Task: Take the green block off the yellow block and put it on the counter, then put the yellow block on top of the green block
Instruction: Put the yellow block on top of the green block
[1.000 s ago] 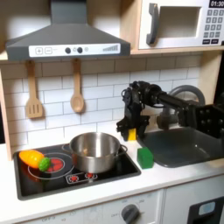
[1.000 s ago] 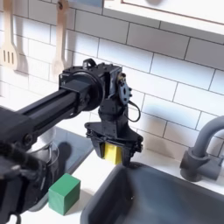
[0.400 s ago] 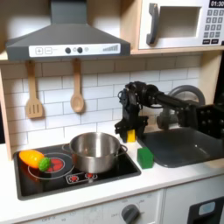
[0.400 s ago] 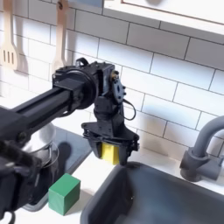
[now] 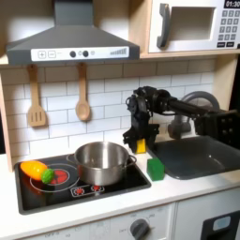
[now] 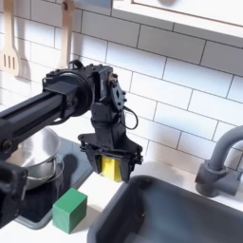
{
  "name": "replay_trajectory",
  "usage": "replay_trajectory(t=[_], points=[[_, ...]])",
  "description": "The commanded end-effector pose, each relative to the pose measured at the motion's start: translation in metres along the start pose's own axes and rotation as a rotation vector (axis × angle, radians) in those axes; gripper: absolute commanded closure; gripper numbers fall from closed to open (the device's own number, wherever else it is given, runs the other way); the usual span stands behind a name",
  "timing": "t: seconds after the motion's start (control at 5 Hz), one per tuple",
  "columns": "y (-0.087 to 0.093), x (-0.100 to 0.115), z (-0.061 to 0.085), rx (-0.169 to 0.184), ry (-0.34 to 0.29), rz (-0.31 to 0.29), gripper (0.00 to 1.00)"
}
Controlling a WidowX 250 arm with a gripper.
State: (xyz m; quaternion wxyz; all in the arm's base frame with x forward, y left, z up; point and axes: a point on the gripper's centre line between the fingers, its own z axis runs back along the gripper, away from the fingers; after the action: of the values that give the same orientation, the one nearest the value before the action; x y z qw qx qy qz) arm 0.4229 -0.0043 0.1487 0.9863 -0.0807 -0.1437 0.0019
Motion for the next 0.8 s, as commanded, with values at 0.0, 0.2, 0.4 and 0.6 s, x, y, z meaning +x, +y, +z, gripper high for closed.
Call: replay_trajectory(t=[0.0,0.2,0.4,0.6], points=[[-0.004,-0.007,0.015,-0.006,-0.025,-0.028,1.0],[-0.002,-0.017,0.021,0.001,-0.022,-0.05,1.0],[-0.006,-0.023,0.032,-0.006,-0.031,-0.071,1.0],[0.001,-0.028,0.04,0.003,-0.043,-0.077,1.0]])
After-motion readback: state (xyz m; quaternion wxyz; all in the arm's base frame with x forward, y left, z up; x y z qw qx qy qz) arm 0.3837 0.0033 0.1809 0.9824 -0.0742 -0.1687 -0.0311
